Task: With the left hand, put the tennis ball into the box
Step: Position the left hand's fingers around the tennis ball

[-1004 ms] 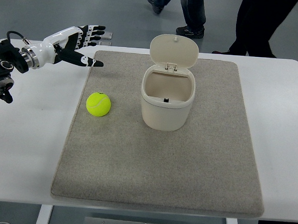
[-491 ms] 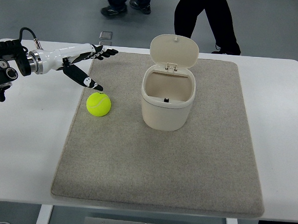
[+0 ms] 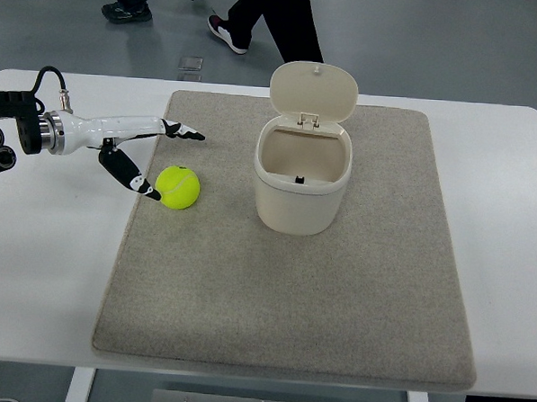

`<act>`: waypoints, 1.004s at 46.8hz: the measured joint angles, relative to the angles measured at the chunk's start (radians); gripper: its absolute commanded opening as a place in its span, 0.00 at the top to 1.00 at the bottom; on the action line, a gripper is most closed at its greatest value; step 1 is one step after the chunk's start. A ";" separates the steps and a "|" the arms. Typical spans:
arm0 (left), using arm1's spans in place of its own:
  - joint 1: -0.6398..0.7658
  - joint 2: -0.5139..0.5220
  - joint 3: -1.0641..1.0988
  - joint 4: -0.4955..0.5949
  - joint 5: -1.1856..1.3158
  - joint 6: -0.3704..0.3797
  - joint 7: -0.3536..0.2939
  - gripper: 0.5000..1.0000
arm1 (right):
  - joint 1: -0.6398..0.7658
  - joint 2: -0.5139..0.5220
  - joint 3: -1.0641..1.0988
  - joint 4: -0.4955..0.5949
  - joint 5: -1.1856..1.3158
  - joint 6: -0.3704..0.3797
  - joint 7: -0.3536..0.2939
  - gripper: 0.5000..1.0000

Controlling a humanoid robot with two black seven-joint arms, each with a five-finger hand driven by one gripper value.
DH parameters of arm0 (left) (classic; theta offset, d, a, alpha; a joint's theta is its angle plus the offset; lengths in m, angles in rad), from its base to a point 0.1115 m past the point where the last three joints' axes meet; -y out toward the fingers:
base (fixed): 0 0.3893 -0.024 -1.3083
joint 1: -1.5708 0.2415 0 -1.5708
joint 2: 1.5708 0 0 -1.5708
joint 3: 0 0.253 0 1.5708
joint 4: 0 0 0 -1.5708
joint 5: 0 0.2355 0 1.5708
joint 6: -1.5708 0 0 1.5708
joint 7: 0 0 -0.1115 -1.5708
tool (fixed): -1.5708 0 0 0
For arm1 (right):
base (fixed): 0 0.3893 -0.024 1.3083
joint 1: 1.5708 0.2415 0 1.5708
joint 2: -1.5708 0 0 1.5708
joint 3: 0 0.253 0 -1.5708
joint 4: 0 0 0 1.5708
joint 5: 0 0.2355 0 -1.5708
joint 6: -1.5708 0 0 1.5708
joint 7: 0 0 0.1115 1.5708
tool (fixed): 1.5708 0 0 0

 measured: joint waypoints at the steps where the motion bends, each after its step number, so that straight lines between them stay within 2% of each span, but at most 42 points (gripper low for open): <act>1: 0.000 0.001 0.000 0.000 0.005 0.000 0.000 0.02 | 0.000 0.000 0.000 0.000 0.000 0.000 0.000 0.20; 35: -0.006 -0.003 -0.005 -0.023 0.172 0.011 -0.002 0.02 | 0.000 0.000 0.000 0.000 0.000 0.000 0.000 0.20; 47: -0.005 -0.013 -0.007 -0.016 0.236 0.066 0.005 0.02 | 0.000 0.000 0.000 0.000 0.000 0.000 0.000 0.20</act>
